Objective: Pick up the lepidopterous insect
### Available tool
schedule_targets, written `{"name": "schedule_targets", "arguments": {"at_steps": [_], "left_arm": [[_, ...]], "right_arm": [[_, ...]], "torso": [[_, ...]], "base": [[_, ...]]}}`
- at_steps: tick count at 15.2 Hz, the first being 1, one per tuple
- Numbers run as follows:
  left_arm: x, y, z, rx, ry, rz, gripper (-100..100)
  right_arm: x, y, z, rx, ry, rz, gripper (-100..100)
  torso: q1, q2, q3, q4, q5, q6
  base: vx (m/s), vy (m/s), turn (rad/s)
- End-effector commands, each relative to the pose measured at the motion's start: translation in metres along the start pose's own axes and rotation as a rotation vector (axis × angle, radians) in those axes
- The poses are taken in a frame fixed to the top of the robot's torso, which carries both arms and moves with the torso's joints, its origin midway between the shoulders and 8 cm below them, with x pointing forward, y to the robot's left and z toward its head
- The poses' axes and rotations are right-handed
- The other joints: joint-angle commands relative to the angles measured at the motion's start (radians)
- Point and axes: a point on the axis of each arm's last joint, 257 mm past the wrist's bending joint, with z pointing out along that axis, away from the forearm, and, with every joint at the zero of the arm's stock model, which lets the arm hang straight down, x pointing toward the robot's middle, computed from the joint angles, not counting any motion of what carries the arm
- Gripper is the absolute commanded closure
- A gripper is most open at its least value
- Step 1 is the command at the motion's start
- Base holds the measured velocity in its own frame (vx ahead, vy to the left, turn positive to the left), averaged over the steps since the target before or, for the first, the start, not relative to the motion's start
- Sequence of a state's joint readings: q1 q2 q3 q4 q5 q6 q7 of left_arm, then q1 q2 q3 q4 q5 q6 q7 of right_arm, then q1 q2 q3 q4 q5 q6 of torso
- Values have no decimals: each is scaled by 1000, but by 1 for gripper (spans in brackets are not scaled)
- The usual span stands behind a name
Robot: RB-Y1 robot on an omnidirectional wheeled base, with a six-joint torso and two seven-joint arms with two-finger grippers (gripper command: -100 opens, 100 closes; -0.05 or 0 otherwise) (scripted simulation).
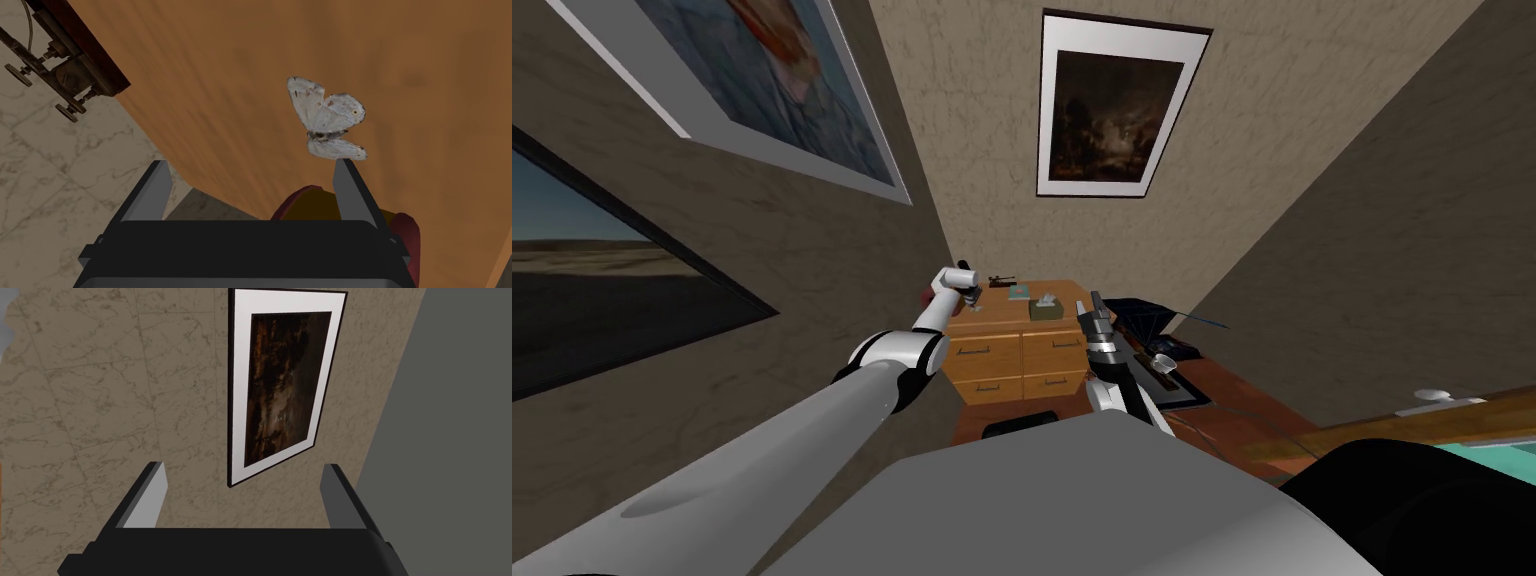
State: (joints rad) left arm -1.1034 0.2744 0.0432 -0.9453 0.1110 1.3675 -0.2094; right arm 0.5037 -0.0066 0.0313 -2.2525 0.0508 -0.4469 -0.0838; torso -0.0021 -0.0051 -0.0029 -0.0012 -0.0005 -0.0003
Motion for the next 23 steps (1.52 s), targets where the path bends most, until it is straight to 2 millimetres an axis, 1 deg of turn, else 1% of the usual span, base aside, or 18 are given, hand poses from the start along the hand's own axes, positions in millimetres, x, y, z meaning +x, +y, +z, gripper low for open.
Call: {"name": "schedule_targets", "arguments": {"at_steps": [1,3,4,5,6,9,10,12,13,14,15,17,18,19,20,22,23], "left_arm": [[2,15,1,-69,16,-3,-100],[2,21,-3,-115,27,-5,-100],[4,30,-1,-146,34,-7,-100],[4,31,-1,-149,34,-7,-100],[4,40,-3,-198,46,-13,-100],[5,57,-6,-273,62,-19,-100],[3,61,-10,-304,68,-25,-100],[3,76,-13,-365,81,-33,-100],[3,78,-13,-370,82,-33,-100],[2,86,-17,-407,89,-40,-100],[2,86,-17,-407,89,-40,-100],[1,97,-21,-455,99,-50,-100],[1,99,-22,-464,101,-52,-100],[1,94,-20,-445,97,-49,-100],[3,102,-10,-446,97,-51,-100],[4,105,-5,-444,97,-51,-100],[3,104,-9,-448,98,-50,-100]], "right_arm": [[0,0,0,0,0,0,0],[0,0,0,0,0,0,0],[0,0,0,0,0,0,0],[0,0,0,0,0,0,0],[0,0,0,0,0,0,0],[0,0,0,0,0,0,0],[0,0,0,0,0,0,0],[0,0,0,0,0,0,0],[0,0,0,0,0,0,0],[0,0,0,0,0,0,0],[0,0,0,0,0,0,0],[0,0,0,0,0,0,0],[0,0,0,0,0,0,0],[0,0,0,0,0,0,0],[0,0,0,0,0,0,0],[0,0,0,0,0,0,0],[0,0,0,0,0,0,0]], "torso": [[0,0,0,0,0,0],[0,1,0,0,0,0],[0,0,0,0,0,0],[0,0,0,0,0,0],[0,0,0,0,0,0],[0,0,0,0,0,0],[0,0,0,0,0,0],[0,0,0,0,0,0],[0,-1,0,0,0,0],[0,0,0,0,0,0],[0,0,0,0,0,0],[0,0,0,0,0,0],[0,0,0,0,0,0],[1,1,0,0,0,0],[1,1,1,0,0,0],[3,3,2,0,1,0],[3,4,2,1,1,0]], "base": [[58,-34,34],[55,-24,17],[71,-33,28],[45,-25,13],[53,-26,24],[64,-31,28],[72,-39,26],[67,-32,22],[65,-32,16],[60,-36,17],[54,-29,16],[53,-29,15],[52,-22,17],[29,-10,8],[11,2,-3],[1,11,-4],[-3,8,-2]]}}
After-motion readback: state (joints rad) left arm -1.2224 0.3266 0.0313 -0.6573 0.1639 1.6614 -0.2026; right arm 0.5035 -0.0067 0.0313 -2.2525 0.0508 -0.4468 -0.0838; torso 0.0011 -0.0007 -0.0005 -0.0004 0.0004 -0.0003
